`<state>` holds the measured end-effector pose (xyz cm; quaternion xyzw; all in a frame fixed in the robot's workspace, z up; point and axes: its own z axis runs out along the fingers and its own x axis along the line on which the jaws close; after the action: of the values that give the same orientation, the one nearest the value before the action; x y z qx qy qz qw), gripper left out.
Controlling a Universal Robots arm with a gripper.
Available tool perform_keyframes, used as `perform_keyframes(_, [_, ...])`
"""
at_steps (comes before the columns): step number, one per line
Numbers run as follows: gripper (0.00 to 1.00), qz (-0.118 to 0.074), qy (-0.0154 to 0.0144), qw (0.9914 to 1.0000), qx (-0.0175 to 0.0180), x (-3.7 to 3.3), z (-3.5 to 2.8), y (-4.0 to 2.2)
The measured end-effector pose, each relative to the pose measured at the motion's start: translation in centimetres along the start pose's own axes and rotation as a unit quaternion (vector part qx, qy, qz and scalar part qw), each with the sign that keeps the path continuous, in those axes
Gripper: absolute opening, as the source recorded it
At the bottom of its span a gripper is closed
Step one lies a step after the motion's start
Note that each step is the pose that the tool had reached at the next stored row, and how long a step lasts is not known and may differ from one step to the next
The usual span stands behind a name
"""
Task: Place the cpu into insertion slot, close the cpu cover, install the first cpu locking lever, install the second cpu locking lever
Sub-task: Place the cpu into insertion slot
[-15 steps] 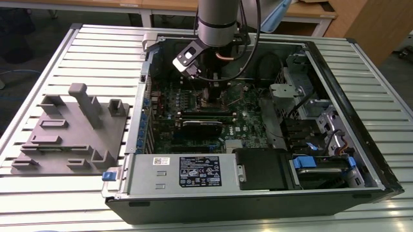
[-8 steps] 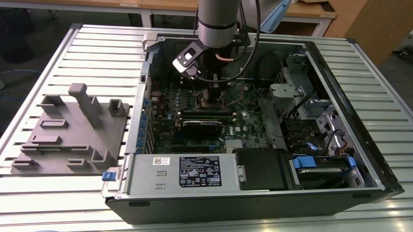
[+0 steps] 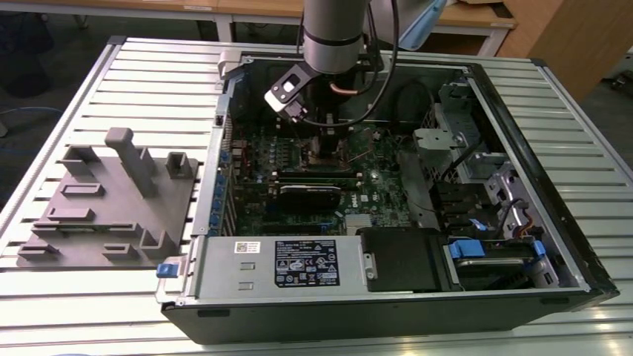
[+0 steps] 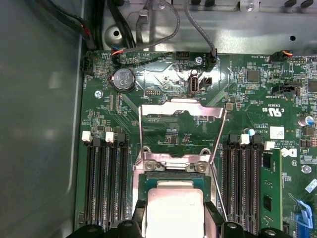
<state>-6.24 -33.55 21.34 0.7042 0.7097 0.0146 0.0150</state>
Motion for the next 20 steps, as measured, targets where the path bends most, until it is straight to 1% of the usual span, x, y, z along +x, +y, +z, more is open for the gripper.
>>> perform_keyframes(5, [0.54, 0.003, -0.0002, 0.99999, 0.0000, 0.00, 0.06, -0.03])
perform_keyframes(20, [0.54, 0.003, -0.0001, 0.99999, 0.0000, 0.00, 0.49, -0.10])
